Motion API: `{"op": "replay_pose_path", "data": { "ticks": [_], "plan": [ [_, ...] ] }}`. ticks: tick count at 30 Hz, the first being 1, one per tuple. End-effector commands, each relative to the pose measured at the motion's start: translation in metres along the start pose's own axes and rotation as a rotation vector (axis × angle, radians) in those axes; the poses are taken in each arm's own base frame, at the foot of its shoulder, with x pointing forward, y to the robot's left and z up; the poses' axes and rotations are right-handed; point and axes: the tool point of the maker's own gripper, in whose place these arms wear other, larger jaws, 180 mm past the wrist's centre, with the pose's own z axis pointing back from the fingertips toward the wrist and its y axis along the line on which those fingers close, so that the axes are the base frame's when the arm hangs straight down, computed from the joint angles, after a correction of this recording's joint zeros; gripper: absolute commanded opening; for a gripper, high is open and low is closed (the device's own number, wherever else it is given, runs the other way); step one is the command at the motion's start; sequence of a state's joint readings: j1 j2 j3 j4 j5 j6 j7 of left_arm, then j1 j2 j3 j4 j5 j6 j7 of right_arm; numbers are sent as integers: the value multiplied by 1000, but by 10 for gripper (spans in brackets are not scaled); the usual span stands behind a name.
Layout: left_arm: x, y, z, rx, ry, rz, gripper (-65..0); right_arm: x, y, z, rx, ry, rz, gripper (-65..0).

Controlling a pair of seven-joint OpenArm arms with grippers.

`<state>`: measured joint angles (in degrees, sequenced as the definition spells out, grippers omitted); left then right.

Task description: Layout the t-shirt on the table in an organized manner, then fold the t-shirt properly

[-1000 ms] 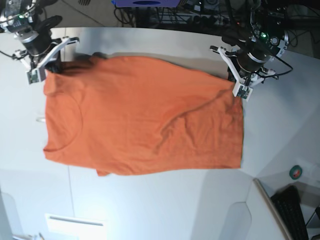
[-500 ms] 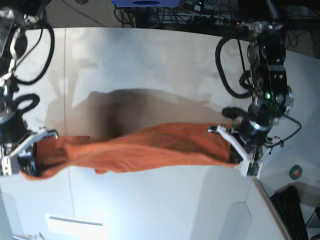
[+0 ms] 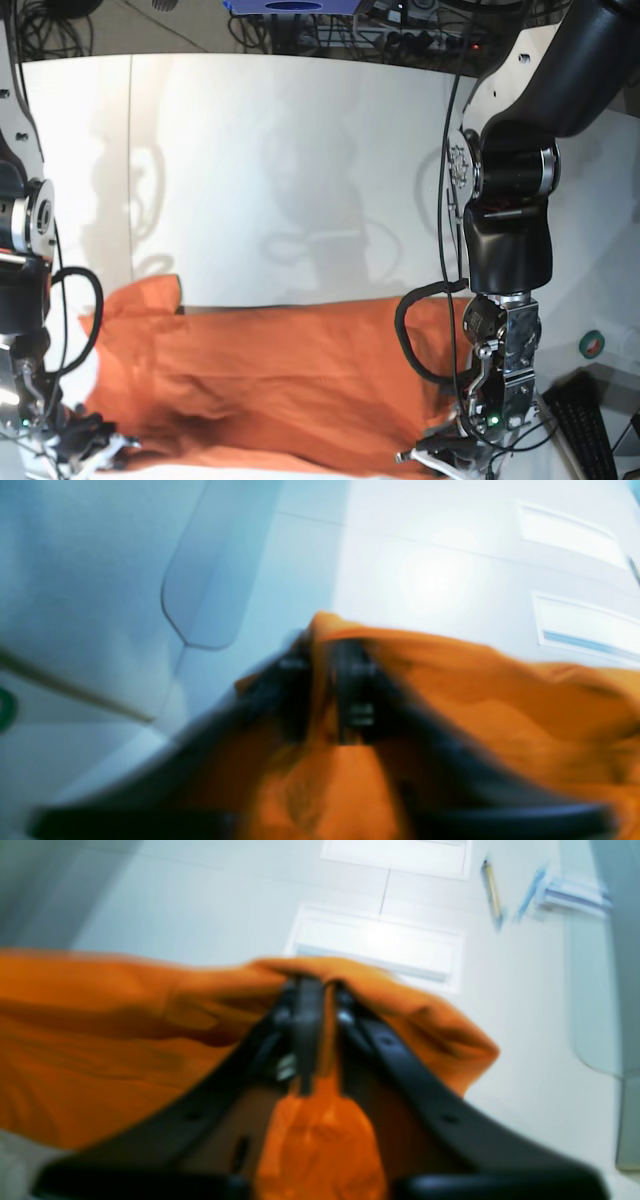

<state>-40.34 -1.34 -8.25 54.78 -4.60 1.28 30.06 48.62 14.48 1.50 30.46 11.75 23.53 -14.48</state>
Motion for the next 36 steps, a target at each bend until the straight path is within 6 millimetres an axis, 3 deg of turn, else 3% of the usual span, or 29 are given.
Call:
{"op": "replay_pose_path", "data": {
  "ticks": [1,2,3,4,6,9,11,14,16,18,19,21,22,24,26,27,29,31,35,36],
  "plan": [
    [26,0,-2,-2,-69,6,-288,23,-14,5,-26,-53,2,-324],
    [24,0,-4,0,-81,7,-160,19,-13,4,-25,-54,1,-228],
    [27,1,-3,0,-106,7,-54,9,-15,5,-26,-49,1,-176],
    [21,2,-3,3,-110,6,0,-2,-15,5,-27,-41,3,-167],
    [14,6,1,8,-130,8,0,-13,-14,10,-28,-53,11,-210],
    [-6,13,18,17,-149,-3,0,-45,-11,21,-32,-48,24,-279],
    [-37,20,36,25,-135,-18,0,-77,-6,28,-26,-15,35,-300],
    [-92,33,60,43,-72,-39,-71,-118,-2,34,-33,45,27,-348],
    [-131,41,75,55,-12,-49,-181,-145,-7,39,-73,86,6,-452],
    [-158,62,90,96,32,-36,-347,-160,-9,42,-93,113,-2,-608],
    [-167,72,98,121,44,-24,-439,-163,-10,42,-101,118,-4,-650],
    [-177,87,110,155,54,-13,-617,-165,-4,41,-94,120,-10,-650],
    [-180,92,115,166,57,-12,-650,-170,-4,40,-93,132,-14,-650],
    [-186,97,123,174,65,-19,-650,-182,-5,40,-95,161,-28,-650],
    [-193,101,129,182,79,-23,-650,-196,-2,39,-87,200,-25,-491],
    [-196,104,132,186,82,-27,-650,-203,2,37,-78,222,-14,-444],
    [-201,107,136,191,93,-37,-650,-209,5,34,-71,248,-9,-492],
    [-207,108,139,192,106,-38,-650,-215,2,31,-74,278,-23,-638],
    [-220,105,144,158,123,95,-650,-212,14,21,-61,226,-54,-650],
    [-222,113,147,160,125,131,-650,-210,15,20,-58,214,-55,-650]
  ]
}}
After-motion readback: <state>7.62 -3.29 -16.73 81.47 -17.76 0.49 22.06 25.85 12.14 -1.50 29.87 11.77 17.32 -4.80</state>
